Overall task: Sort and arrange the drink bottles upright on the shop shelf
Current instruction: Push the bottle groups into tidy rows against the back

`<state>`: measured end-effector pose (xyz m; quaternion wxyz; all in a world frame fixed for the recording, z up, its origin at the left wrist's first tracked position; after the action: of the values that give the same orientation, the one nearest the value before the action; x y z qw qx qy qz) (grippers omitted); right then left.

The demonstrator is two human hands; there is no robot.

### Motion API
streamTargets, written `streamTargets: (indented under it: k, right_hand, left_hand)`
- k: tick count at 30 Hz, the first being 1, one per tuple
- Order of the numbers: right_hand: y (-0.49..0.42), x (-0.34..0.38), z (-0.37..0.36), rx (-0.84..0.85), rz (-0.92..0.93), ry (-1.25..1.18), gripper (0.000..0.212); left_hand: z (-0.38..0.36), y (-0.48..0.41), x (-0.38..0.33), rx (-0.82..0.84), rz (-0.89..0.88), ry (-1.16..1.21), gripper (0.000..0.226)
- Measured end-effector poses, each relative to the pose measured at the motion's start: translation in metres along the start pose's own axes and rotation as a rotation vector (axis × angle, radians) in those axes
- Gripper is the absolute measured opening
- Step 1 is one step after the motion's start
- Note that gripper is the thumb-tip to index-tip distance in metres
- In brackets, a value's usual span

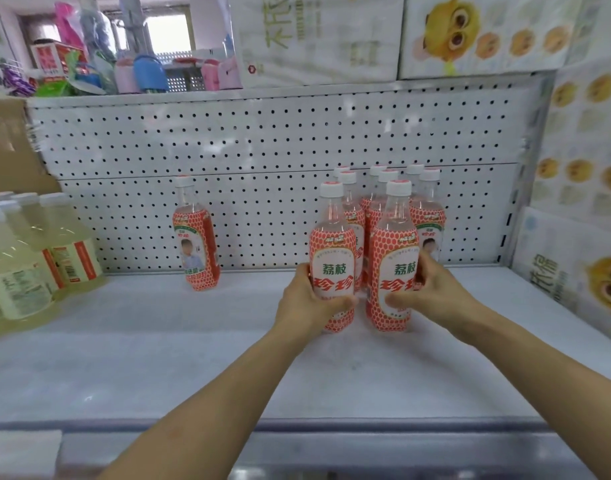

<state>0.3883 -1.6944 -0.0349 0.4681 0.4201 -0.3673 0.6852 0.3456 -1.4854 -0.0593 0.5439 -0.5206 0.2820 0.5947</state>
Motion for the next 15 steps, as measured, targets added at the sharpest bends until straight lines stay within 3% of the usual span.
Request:
streamTargets:
  k: [5,10,15]
  right_hand:
    - [0.004,-0.001,-0.013,-0.073,0.037,-0.039,0.067]
    - [0.006,0.005,-0.027,-0.218,0.102,-0.075,0.077]
    - [0.004,0.014,-0.036,-0.359,0.136,-0.111,0.075]
  left_hand:
    - [-0.002,0.001,-0.002,0.005,-0.029,0.046,0.082]
    - [0.019,0.002,0.000,0.027,-0.128,-0.059,0.075]
    - [0.100,-0.006,0.007,-0.244,-0.292,-0.245,0.077]
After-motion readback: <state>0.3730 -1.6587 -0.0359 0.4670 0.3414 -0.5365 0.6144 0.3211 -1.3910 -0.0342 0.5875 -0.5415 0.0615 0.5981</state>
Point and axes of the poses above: each hand's wrist, its own y-axis away from the middle knuckle, its own z-axis out of the back of the hand, x = y × z, the point moved 3 cm from there along -y, towards the middle knuckle, and after that the axes turned 5 degrees about -z, right-handed, at the moved point
